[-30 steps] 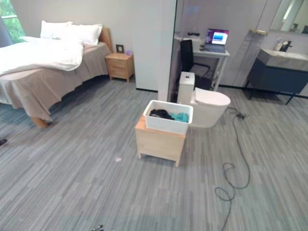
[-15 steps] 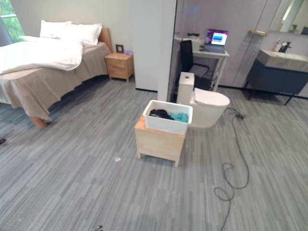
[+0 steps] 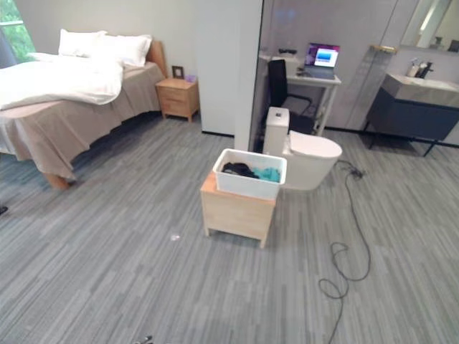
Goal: Grab the laundry basket,head to the washer,open it,put in the laundry and shut it.
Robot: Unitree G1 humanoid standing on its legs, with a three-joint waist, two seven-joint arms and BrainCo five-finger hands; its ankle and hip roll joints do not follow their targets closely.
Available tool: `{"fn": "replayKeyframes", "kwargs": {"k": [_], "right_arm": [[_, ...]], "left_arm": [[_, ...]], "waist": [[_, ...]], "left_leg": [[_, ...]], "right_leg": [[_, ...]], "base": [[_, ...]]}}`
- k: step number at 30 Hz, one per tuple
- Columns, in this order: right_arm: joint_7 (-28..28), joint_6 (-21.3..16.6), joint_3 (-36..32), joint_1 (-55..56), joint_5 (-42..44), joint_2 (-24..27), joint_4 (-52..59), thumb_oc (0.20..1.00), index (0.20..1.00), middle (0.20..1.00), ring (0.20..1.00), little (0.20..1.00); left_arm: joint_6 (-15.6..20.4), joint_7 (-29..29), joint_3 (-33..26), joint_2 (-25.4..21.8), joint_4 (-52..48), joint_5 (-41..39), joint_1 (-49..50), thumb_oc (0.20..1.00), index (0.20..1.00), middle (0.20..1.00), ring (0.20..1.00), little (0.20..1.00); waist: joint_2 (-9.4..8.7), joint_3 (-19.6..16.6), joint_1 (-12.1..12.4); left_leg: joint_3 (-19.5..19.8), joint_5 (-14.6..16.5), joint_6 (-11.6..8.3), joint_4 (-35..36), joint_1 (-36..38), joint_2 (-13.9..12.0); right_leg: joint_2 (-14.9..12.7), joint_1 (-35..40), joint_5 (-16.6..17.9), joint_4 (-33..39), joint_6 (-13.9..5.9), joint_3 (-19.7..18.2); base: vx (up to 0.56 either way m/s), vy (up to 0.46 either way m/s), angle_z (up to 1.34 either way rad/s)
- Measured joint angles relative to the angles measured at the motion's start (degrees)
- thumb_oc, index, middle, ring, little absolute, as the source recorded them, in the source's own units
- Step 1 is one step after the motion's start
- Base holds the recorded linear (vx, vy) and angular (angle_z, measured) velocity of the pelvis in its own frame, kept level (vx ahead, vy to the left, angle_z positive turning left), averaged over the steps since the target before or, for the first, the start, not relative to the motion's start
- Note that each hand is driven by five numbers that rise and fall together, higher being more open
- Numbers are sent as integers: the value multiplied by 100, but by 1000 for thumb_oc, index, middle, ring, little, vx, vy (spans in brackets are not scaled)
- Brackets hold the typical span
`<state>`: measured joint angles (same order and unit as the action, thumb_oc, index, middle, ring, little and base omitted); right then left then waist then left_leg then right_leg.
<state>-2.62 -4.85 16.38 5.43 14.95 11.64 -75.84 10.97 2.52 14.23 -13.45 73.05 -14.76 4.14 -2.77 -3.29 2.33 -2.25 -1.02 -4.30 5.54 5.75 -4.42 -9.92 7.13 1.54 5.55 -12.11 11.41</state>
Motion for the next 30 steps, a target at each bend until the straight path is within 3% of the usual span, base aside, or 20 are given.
{"fn": "replayKeyframes", "kwargs": {"k": [11, 12, 13, 14, 16, 17, 18, 22, 23, 25, 26, 27, 28, 29, 30], "right_arm": [[-4, 0, -248, -163, 22, 13, -188, 1000, 1000, 1000, 1000, 1000], [-11, -18, -362, -267, 115, 57, -213, 1000, 1000, 1000, 1000, 1000], [-6, -33, -467, -469, 251, 201, -140, 1000, 1000, 1000, 1000, 1000], [-3, -64, -505, -530, 356, 266, -108, 1000, 1000, 1000, 1000, 1000], [-2, -82, -516, -623, 475, 268, -34, 1000, 1000, 1000, 1000, 1000], [-1, -92, -654, -529, 555, 297, 171, 1000, 1000, 1000, 1000, 1000], [3, -130, -728, -444, 668, 342, 314, 1000, 1000, 1000, 1000, 1000], [7, -154, -725, -373, 730, 388, 271, 1000, 1000, 1000, 1000, 1000], [4, -147, -724, -323, 737, 388, 250, 1000, 1000, 1000, 1000, 1000], [5, -142, -742, -240, 735, 356, 244, 1000, 1000, 1000, 1000, 1000], [7, -138, -811, -104, 732, 377, 229, 1000, 1000, 1000, 1000, 1000], [6, -130, -842, -118, 730, 412, 153, 1000, 1000, 1000, 1000, 1000], [-4, -138, -835, -89, 724, 509, 119, 1000, 1000, 1000, 1000, 1000], [-8, -158, -835, 78, 722, 621, 152, 1000, 1000, 1000, 1000, 1000], [-8, -142, -853, 241, 719, 730, 222, 1000, 1000, 1000, 1000, 1000]], "left_arm": [[-3, 4, -34, -35, 1, -43, -101, 1000, 1000, 1000, 1000, 1000], [-35, 2, -39, -7, 12, -48, -243, 1000, 1000, 1000, 1000, 1000], [-31, 11, -23, 54, -11, -52, -421, 1000, 1000, 1000, 1000, 1000], [-20, 1, -59, -4, -22, -57, -534, 1000, 1000, 1000, 1000, 1000], [-15, -10, -57, -252, -21, -63, -656, 1000, 1000, 1000, 1000, 1000], [-8, -26, -59, -305, -25, -71, -717, 1000, 1000, 1000, 1000, 1000], [3, -60, -96, -327, -25, -111, -723, 1000, 1000, 1000, 1000, 1000], [24, -165, -330, -392, 7, -111, -643, 1000, 1000, 1000, 1000, 1000], [41, -186, -335, -373, 13, -112, -647, 1000, 1000, 1000, 1000, 1000], [67, -221, -405, -320, 30, -106, -616, 1000, 1000, 1000, 1000, 1000], [74, -231, -418, -174, 85, -98, -650, 1000, 1000, 1000, 1000, 1000], [78, -230, -422, -34, 113, -88, -637, 1000, 1000, 1000, 1000, 1000], [88, -231, -421, 143, 193, -63, -601, 1000, 1000, 1000, 1000, 1000], [97, -229, -417, 334, 281, -35, -577, 1000, 1000, 1000, 1000, 1000], [118, -233, -390, 501, 240, -36, -625, 1000, 1000, 1000, 1000, 1000]], "waist": [[-122, 161, 6], [-49, 330, -18], [189, 581, -26], [180, 726, -89], [82, 942, -110], [61, 981, -152], [81, 992, -216], [24, 1017, -369], [3, 1036, -379], [-57, 1068, -482], [70, 1060, -571], [90, 1094, -570], [219, 1093, -628], [464, 977, -764], [635, 887, -810]], "left_leg": [[-105, 42, 62, -47, -229, 105], [-98, 191, 307, -356, -407, 129], [-51, 319, 404, -677, -599, 38], [-4, 327, 377, -651, -620, 65], [52, 376, 422, -714, -548, 75], [99, 382, 432, -669, -566, 48], [180, 377, 439, -609, -575, -14], [295, 381, 380, -419, -320, -84], [315, 396, 357, -293, -170, -97], [397, 479, 135, 43, 131, -212], [561, 556, 34, -41, 252, -341], [589, 678, -140, -635, 193, -233], [624, 799, -13, -877, 225, -233], [783, 977, 97, -822, 232, -413], [881, 1146, 53, -688, 268, -588]], "right_leg": [[-120, -369, 91, -325, 50, -56], [-205, -765, -3, -1092, 111, -148], [-213, -1386, -43, -2166, 173, -161], [-220, -1704, -30, -2722, 196, -134], [-364, -1900, -174, -3074, 218, -162], [-413, -2005, -497, -3060, 279, -76], [-372, -1894, -525, -2133, 329, 55], [-299, -1645, -87, -188, 121, -83], [-248, -1622, 98, 5, 85, -283], [-178, -1495, 204, -18, 39, -334], [6, -1367, 328, 2, -62, -323], [26, -1230, 428, -1, -158, -362], [124, -1041, 461, -60, -120, -360], [333, -903, 490, -111, -11, -352], [528, -975, 440, -321, 326, -282]], "base": [[13, 79, -4], [26, 41, -6], [79, 13, -2], [260, -59, -10], [330, -126, -2], [286, -122, 18], [211, -85, 6], [320, -111, 8], [346, -122, 26], [426, -156, 46], [605, -291, 48], [450, -237, 35], [444, -277, 59], [255, -186, 100], [372, -286, 94]]}}
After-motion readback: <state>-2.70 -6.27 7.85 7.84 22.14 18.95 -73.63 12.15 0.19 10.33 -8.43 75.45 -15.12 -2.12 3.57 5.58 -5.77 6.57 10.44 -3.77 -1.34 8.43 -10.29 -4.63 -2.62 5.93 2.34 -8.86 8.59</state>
